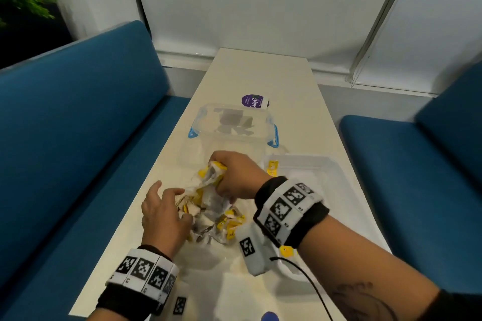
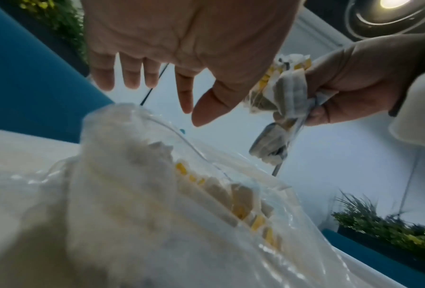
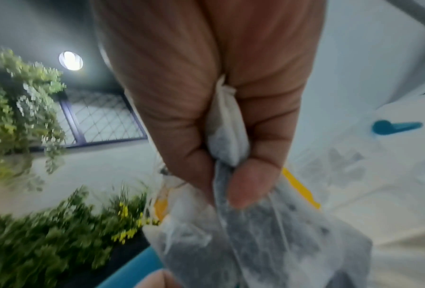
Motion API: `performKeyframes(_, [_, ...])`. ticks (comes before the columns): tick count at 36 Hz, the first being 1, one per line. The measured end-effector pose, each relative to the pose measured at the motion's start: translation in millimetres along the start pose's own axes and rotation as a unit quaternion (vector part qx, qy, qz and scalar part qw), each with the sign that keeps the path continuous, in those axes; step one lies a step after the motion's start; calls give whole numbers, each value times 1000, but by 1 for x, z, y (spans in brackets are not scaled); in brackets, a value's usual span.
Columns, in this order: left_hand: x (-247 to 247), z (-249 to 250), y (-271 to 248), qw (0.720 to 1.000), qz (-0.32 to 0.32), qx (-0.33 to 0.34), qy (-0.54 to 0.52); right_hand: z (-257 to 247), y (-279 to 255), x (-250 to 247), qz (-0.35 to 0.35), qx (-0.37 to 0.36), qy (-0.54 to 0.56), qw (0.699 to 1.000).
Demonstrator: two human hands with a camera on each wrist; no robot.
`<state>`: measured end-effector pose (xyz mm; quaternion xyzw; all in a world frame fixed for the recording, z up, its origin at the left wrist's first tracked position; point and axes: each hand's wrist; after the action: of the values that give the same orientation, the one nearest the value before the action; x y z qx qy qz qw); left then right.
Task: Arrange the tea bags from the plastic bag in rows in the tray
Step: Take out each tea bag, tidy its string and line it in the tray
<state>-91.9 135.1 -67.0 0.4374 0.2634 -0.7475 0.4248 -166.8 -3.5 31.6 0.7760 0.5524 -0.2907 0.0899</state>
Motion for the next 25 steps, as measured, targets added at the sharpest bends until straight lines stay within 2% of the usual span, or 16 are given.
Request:
performKeyframes(4, [-2,18,-6,997,62,53,-1,-2,-11,-27,61,-18,46,997])
performKeyframes(6, [2,30,-13,988,68,135,-8,-1,-18,-40,93,-27,51,994])
performKeyframes(7, [6,37,-18,980,48,195,-11,-1,-22,-47,108,-31,50,992])
performKeyframes(9, [15,54,-32,947,-39,318,-4,3,-30,-61,135,-37,51,989])
performKeyframes(11, [27,72,-48,896,-136,422,11,8,-38,-73,160,-34,56,985])
performKeyframes(13, [38,91,-61,849,-217,480,33,15,-47,-83,178,-30,45,983])
performKeyframes(15, [45,104,-69,825,-277,485,88,24,-54,-93,190,-21,55,980])
performKeyframes(18, [58,112,-70,801,-308,489,158,43,-65,-106,206,-1,79,975])
performKeyframes(25, [58,114,-49,815,-317,459,158,86,-87,-125,218,51,95,970])
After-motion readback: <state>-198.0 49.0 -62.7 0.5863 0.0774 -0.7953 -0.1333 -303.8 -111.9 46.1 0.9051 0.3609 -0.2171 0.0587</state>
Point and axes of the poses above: each hand's wrist, its own y-axis towards the middle knuckle, its own x-axis out of the palm, z = x × y, and after that the axes turned 10 degrees about y, right-handed
